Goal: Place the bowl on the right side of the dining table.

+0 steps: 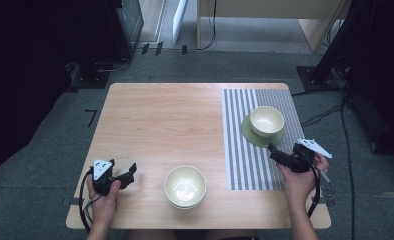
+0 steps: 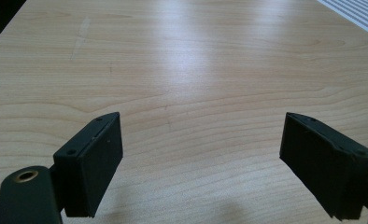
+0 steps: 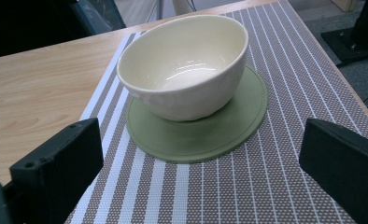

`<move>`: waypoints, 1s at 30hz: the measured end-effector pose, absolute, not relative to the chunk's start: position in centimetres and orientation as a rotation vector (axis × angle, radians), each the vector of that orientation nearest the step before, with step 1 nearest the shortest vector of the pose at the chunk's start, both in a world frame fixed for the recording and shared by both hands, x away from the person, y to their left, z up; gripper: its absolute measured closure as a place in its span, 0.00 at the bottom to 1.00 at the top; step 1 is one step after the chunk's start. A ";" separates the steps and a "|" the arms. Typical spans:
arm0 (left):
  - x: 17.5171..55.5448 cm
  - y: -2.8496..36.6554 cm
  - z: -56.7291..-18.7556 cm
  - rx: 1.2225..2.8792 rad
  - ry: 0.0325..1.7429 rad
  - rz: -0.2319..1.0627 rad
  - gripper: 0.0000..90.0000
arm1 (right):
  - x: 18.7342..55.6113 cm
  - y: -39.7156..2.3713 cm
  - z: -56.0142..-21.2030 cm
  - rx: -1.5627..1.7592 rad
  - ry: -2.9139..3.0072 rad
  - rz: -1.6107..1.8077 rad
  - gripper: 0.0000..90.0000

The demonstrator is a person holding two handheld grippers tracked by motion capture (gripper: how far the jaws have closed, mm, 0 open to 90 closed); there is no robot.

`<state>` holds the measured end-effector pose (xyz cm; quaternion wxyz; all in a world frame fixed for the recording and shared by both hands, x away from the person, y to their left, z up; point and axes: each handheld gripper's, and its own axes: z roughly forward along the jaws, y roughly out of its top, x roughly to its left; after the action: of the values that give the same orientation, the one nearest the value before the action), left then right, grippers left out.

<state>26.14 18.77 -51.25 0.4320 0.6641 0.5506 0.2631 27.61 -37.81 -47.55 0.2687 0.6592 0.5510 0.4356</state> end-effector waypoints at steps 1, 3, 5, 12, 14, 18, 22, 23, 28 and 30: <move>26.1 18.8 -51.3 1.656 1.372 0.656 0.14 | 27.5 -37.7 -47.5 1.776 1.487 1.174 0.00; 26.1 18.8 -51.3 1.656 1.372 0.656 0.14 | 27.3 -37.7 -47.5 1.769 1.490 1.172 0.00; 26.1 18.8 -51.3 1.655 1.372 0.656 0.14 | 27.1 -37.6 -47.5 1.765 1.492 1.172 0.00; 26.1 18.8 -51.3 1.655 1.372 0.656 0.14 | 26.5 -37.8 -47.6 1.761 1.498 1.155 0.00; 26.1 18.8 -51.3 1.655 1.372 0.656 0.14 | 26.3 -37.9 -47.7 1.765 1.498 1.153 0.00; 26.1 18.8 -51.3 1.656 1.372 0.656 0.14 | 25.9 -38.2 -48.0 1.765 1.501 1.142 0.00; 26.1 18.7 -51.3 1.657 1.371 0.657 0.14 | 25.5 -38.5 -48.3 1.775 1.498 1.133 0.00; 26.1 18.8 -51.3 1.656 1.372 0.657 0.14 | 25.4 -38.5 -48.4 1.776 1.499 1.132 0.00; 26.1 18.8 -51.3 1.656 1.372 0.657 0.14 | 24.9 -38.7 -48.9 1.783 1.507 1.115 0.00; 26.1 18.8 -51.3 1.656 1.372 0.657 0.14 | 24.7 -38.9 -49.1 1.783 1.509 1.109 0.00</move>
<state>26.14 18.75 -51.26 0.4319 0.6642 0.5504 0.2634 24.71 -38.87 -49.10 0.2742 0.6631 0.5612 0.4125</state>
